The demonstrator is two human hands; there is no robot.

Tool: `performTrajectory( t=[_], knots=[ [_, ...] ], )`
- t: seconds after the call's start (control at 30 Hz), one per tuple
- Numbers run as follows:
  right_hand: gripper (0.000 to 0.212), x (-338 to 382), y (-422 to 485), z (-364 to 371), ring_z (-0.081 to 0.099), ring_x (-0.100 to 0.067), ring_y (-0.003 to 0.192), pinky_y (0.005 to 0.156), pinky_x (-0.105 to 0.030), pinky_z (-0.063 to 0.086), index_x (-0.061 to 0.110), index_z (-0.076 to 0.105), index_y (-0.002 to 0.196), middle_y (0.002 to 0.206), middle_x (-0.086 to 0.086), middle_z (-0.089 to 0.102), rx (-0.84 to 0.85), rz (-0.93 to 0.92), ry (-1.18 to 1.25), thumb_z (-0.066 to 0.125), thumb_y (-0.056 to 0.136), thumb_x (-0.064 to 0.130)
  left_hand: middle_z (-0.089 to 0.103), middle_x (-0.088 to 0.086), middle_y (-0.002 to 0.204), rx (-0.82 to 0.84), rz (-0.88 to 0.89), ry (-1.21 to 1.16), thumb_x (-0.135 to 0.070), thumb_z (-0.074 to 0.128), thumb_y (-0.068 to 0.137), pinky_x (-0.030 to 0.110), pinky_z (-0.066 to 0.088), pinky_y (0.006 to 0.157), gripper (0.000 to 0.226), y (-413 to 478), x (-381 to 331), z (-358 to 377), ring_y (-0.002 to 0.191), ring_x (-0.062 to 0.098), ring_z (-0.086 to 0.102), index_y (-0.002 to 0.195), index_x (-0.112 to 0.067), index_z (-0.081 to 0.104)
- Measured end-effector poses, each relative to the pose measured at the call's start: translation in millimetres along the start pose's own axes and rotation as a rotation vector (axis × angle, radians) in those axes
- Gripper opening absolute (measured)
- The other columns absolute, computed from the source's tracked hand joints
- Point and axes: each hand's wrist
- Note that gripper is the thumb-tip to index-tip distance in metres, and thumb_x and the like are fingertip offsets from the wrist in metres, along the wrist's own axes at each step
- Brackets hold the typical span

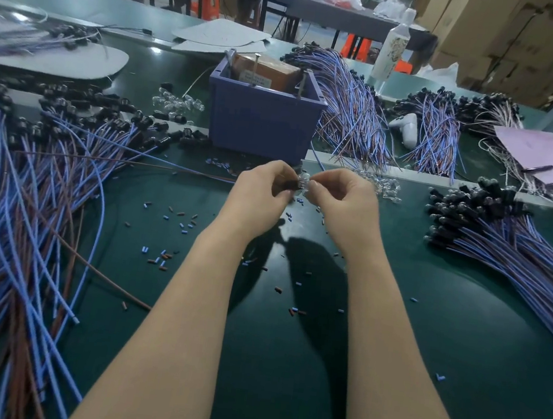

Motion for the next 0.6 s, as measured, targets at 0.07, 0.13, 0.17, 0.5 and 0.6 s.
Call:
performTrajectory(
  t=[0.07, 0.13, 0.17, 0.5, 0.6],
  knots=[
    [0.01, 0.2, 0.0, 0.8, 0.068, -0.02, 0.082, 0.082, -0.034, 0.055, 0.017, 0.064, 0.081, 0.079, -0.003, 0.068, 0.007, -0.007, -0.053, 0.065, 0.086, 0.008, 0.068, -0.004, 0.093, 0.014, -0.005, 0.035, -0.01, 0.06, 0.089, 0.019, 0.044, 0.081, 0.015, 0.4, 1.4, 0.3, 0.088, 0.012, 0.063, 0.1, -0.018, 0.064],
    [0.009, -0.6, 0.3, -0.2, 0.067, -0.018, 0.082, 0.082, -0.03, 0.054, 0.018, 0.064, 0.083, 0.08, -0.001, 0.068, 0.01, -0.037, -0.115, 0.064, 0.087, 0.01, 0.065, -0.006, 0.089, 0.029, -0.007, 0.072, -0.012, 0.061, 0.089, 0.02, 0.043, 0.079, 0.013, 0.9, 2.1, 0.8, 0.086, 0.012, 0.061, 0.099, -0.021, 0.064],
    [0.009, -1.5, 0.8, -1.7, 0.066, -0.014, 0.079, 0.078, -0.023, 0.052, 0.019, 0.065, 0.084, 0.077, 0.002, 0.067, 0.013, -0.06, -0.161, 0.064, 0.087, 0.01, 0.065, -0.006, 0.087, 0.041, -0.006, 0.085, -0.012, 0.061, 0.089, 0.02, 0.044, 0.079, 0.013, 0.9, 2.4, 1.0, 0.086, 0.012, 0.061, 0.098, -0.021, 0.064],
    [0.012, -4.6, 3.7, -6.0, 0.063, -0.005, 0.064, 0.064, -0.017, 0.051, 0.014, 0.063, 0.079, 0.073, -0.001, 0.066, 0.021, 0.004, 0.073, 0.065, 0.086, 0.005, 0.063, -0.01, 0.077, 0.075, 0.076, 0.086, -0.014, 0.063, 0.089, -0.001, 0.036, 0.062, 0.013, -1.2, -1.1, 0.1, 0.065, -0.011, 0.054, 0.1, -0.02, 0.067],
    [0.008, -8.2, 1.6, -4.3, 0.066, -0.007, 0.063, 0.064, -0.015, 0.052, 0.009, 0.064, 0.08, 0.074, -0.005, 0.067, -0.014, 0.155, 0.404, 0.066, 0.086, 0.005, 0.072, -0.004, 0.093, 0.09, 0.065, 0.047, -0.017, 0.062, 0.091, 0.01, 0.045, 0.083, 0.017, -2.5, -4.1, -0.2, 0.082, 0.003, 0.062, 0.106, -0.016, 0.068]
  ],
)
Point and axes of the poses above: each hand's wrist, its own y-axis towards the middle knuckle, its own z-axis out of the palm, x = y × z
